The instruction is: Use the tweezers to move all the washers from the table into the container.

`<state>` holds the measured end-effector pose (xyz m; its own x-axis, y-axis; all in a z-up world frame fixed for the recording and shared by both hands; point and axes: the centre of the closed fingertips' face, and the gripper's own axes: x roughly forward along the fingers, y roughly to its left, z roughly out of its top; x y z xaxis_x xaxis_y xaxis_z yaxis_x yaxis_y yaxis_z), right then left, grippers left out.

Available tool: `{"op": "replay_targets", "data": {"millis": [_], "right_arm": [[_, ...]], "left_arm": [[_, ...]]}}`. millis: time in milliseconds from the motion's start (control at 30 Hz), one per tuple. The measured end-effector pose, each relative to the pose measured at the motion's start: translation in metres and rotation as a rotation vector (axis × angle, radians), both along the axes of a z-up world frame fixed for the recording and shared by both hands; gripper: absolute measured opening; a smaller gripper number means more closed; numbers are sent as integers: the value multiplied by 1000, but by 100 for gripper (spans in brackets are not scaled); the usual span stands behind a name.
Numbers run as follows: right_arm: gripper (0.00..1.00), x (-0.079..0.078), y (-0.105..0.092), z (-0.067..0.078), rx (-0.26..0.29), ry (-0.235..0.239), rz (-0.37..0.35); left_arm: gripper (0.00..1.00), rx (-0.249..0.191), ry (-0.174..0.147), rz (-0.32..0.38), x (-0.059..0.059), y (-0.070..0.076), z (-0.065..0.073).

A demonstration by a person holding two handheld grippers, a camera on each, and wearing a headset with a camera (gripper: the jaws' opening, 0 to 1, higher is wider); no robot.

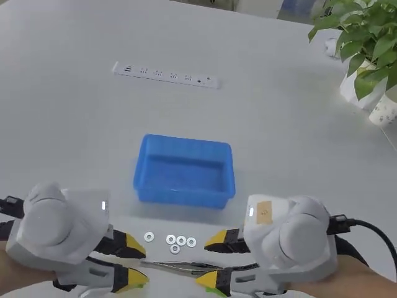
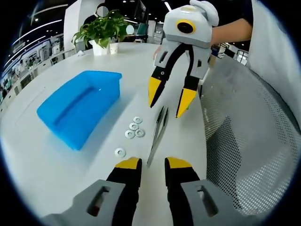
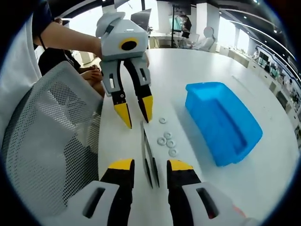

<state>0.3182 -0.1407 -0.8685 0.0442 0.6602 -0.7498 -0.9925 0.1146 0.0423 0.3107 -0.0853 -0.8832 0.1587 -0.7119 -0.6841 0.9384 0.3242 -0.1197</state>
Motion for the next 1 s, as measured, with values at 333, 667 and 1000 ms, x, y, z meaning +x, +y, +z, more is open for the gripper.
{"op": "replay_targets", "data": {"millis": [333,667,1000], "right_arm": [[21,-3,4,-13,-48,25,51],[15,-2,5,-21,-97,18,113],[10,-1,3,-23,-154,-12,179]], "left_arm": [[21,31,-18,-62,3,-3,-1],[15,73,-40,-122,6,-3,-3],[7,111,-36,-166,8,-5,-4]]}}
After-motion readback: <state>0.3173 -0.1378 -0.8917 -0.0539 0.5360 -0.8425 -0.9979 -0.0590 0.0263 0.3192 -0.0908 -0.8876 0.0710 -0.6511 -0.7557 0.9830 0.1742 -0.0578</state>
